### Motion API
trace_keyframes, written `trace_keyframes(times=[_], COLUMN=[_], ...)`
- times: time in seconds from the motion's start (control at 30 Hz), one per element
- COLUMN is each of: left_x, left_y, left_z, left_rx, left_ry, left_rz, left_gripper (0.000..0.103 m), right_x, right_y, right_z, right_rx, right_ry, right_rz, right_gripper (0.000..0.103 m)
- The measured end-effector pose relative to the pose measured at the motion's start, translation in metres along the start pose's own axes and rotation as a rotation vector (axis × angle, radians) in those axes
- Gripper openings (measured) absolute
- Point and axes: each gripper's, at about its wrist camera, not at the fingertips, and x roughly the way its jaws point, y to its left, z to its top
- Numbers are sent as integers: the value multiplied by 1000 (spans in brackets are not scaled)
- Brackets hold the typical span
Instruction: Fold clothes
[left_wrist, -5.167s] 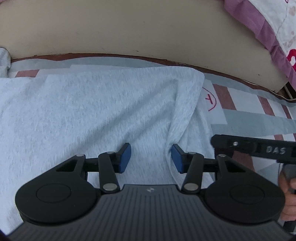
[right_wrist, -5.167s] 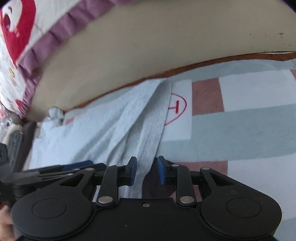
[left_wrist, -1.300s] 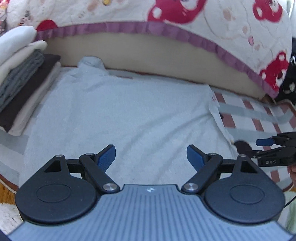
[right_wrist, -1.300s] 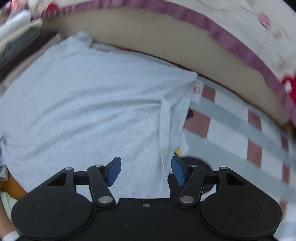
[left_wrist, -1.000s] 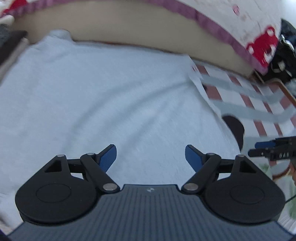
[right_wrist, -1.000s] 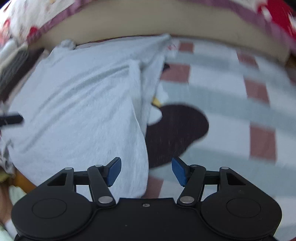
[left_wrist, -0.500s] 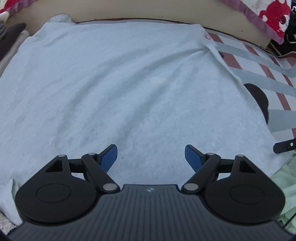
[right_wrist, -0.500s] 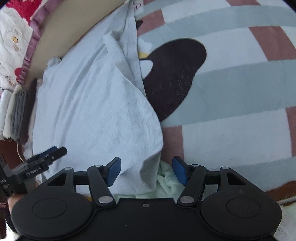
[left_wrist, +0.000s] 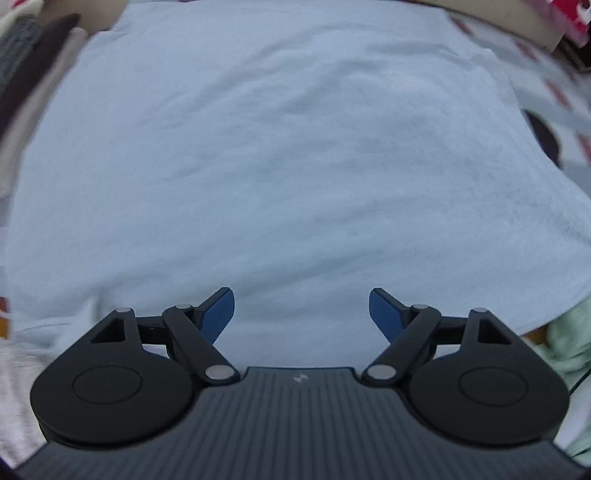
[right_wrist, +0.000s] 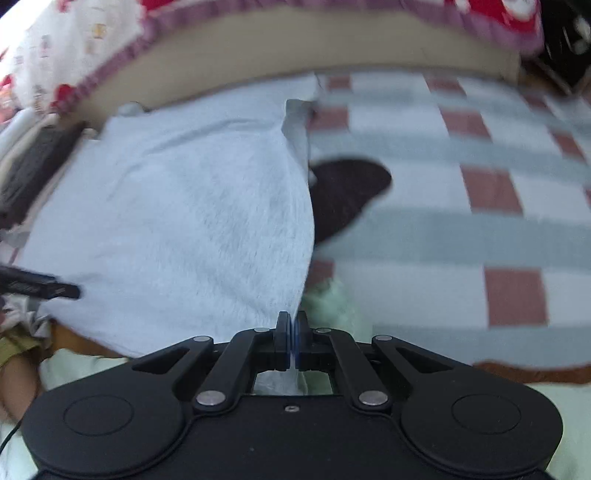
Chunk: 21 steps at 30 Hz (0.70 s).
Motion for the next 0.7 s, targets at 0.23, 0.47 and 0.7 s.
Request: trace_keyframes(times=[0.23, 0.47, 0.7], left_x=[-38, -41, -26], left_y=[73, 109, 119], left_z=[7, 9, 10], left_rx=[-99, -142, -169], left_ry=[-43, 33, 114], left_rz=[134, 138, 121], left_gripper=[83, 84, 84], right_x=[-5, -34, -13], right_y=[-6, 18, 113], right_z=[8, 30, 61], right_rx=[-32, -209, -513], right_ry=[39, -72, -64], right_rz=[-51, -79, 229], right_gripper=[3, 12, 42])
